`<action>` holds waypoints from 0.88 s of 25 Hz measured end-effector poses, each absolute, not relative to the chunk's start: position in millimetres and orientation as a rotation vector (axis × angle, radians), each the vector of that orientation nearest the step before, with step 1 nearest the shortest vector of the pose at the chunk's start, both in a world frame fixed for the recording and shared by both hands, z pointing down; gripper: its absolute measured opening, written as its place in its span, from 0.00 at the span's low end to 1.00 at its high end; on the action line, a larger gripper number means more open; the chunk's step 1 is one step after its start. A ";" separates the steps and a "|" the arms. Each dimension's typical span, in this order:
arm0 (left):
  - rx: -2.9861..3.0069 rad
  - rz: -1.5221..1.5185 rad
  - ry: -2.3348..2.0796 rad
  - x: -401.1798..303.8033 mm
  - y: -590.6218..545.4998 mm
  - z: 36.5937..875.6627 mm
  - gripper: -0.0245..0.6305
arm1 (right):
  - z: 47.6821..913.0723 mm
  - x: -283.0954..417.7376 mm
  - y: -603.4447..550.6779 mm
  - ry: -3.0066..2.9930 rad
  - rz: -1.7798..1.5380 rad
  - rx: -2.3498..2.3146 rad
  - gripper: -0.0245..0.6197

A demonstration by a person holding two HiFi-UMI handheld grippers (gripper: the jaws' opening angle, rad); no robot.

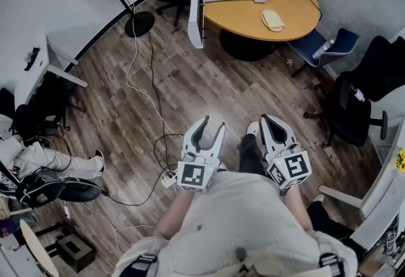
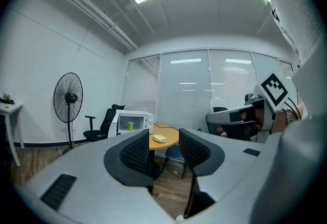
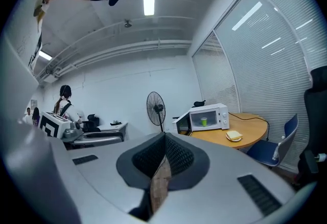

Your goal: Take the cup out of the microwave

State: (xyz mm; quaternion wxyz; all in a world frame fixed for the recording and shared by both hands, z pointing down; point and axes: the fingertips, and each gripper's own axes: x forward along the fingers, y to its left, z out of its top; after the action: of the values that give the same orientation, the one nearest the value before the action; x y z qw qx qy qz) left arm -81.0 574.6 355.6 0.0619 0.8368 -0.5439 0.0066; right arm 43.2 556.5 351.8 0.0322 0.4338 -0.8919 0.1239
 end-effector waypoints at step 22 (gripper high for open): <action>2.522 0.060 -1.695 -34.9 437.6 356.8 0.32 | 349.3 81.7 415.9 -2.771 0.381 1.257 0.05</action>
State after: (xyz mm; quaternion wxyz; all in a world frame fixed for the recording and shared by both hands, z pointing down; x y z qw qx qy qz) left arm -34.9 437.6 356.8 0.0513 0.8287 -0.5570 0.0197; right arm 81.7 415.9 349.3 0.0375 0.4095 -0.9030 0.1243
